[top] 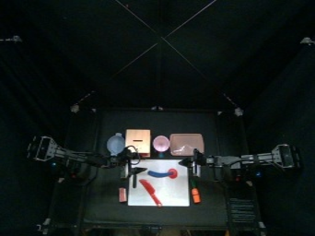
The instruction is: Put cookie cutter on plate
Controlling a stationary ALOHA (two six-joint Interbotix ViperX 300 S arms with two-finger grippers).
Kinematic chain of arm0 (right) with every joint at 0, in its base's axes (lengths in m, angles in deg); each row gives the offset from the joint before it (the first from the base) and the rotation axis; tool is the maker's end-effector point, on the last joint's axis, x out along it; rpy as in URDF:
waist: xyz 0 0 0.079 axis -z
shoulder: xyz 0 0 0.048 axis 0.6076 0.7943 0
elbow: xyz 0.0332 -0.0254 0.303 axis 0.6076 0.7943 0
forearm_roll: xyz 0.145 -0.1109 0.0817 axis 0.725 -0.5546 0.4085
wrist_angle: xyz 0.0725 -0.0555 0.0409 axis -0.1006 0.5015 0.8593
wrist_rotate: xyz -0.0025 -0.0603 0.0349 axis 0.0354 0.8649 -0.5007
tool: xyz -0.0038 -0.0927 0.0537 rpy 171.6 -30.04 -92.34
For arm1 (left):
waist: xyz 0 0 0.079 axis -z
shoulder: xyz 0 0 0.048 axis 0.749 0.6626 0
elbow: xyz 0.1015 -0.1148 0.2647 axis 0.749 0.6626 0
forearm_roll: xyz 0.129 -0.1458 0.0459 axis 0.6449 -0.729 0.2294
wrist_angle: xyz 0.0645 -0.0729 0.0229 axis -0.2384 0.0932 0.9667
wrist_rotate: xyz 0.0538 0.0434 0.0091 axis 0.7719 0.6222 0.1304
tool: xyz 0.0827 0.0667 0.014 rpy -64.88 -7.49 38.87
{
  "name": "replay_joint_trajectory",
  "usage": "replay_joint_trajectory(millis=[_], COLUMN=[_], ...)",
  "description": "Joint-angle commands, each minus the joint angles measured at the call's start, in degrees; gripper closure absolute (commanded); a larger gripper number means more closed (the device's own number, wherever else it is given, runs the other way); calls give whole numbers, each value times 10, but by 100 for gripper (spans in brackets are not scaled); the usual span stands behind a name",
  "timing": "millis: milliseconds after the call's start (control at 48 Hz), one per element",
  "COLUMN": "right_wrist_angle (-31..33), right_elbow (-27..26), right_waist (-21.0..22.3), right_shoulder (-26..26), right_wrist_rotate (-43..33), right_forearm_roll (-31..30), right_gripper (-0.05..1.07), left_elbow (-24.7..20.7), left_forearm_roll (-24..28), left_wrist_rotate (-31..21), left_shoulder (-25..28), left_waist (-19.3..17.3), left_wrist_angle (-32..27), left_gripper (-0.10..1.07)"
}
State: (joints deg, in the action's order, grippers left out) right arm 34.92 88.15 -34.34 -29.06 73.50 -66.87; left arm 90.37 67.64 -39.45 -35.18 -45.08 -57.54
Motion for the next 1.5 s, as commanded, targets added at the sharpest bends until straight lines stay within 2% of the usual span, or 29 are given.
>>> replay_joint_trajectory(millis=[0,83,229,292,396,458,562,604,667,792,1125,1208,1396,1479], right_wrist_angle=[31,101,271,337,428,439,421,408,385,359,354,357,357,357], right_elbow=[-17,-26,-48,-54,-53,-43,-23,-18,-14,-11,-12,-15,-17,-22], right_waist=[-7,-8,5,12,20,25,35,38,38,40,42,42,43,43], right_shoulder=[-4,-13,-54,-79,-118,-123,-105,-99,-89,-66,20,27,20,12], right_wrist_rotate=[-1,-1,1,1,1,0,1,2,2,0,0,0,0,1], right_forearm_roll=[4,26,79,78,64,59,47,36,17,-12,-12,-12,-14,-16], right_gripper=[100,99,93,84,61,44,13,5,0,0,4,14,52,64], left_elbow=[-7,-8,-9,-9,-9,-10,-7,-6,-6,-5,-1,-2,-2,-2], left_forearm_roll=[8,11,10,9,9,9,9,8,9,8,8,8,8,8], left_wrist_rotate=[2,2,0,0,-1,0,-1,-1,-1,-1,-2,-2,-3,-3], left_shoulder=[-4,-5,-5,-5,-5,-5,-4,-4,-3,-1,1,1,1,1], left_waist=[2,2,2,2,2,2,2,2,2,2,2,2,2,2], left_wrist_angle=[6,8,8,7,8,8,8,8,8,8,7,8,7,7], left_gripper=[1,1,1,1,1,1,1,1,1,1,1,1,1,1])
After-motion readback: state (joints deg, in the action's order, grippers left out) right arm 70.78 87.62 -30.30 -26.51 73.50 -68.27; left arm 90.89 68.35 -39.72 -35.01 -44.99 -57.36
